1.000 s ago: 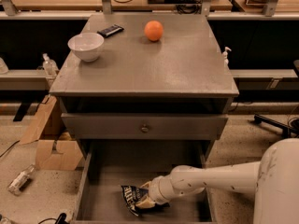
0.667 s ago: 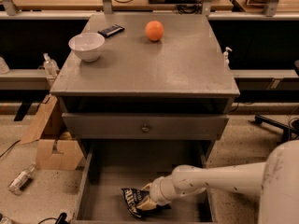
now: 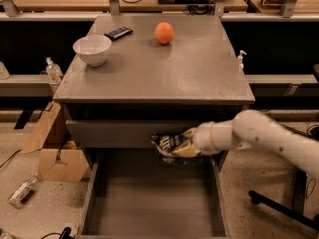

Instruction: Pick blue chip bag from middle drawer and place on counter

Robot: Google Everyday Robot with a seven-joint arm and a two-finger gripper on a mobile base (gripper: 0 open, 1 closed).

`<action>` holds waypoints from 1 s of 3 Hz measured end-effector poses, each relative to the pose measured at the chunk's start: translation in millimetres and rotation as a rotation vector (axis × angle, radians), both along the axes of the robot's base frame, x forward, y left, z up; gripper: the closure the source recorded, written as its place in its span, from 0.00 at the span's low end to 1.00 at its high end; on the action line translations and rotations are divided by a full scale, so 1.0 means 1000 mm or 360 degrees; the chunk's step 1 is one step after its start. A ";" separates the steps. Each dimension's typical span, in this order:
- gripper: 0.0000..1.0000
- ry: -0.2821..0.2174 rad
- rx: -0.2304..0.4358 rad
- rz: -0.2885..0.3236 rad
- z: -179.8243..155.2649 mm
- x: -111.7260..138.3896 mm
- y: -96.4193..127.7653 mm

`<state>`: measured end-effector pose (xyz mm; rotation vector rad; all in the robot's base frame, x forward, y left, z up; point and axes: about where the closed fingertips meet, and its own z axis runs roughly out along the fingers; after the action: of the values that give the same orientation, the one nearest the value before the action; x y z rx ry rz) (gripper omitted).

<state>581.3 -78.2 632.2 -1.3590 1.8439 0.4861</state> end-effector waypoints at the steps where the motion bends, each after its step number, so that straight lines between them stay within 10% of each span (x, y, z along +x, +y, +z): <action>1: 1.00 -0.0057 -0.0050 -0.0090 0.089 0.024 -0.052; 3: 1.00 0.0004 0.0023 -0.0013 0.053 0.001 -0.024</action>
Offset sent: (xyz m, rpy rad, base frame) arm -0.0373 -0.1259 0.2698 -0.1646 0.2516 0.1971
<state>582.0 -102.1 685.5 -1.3414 1.8439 0.4960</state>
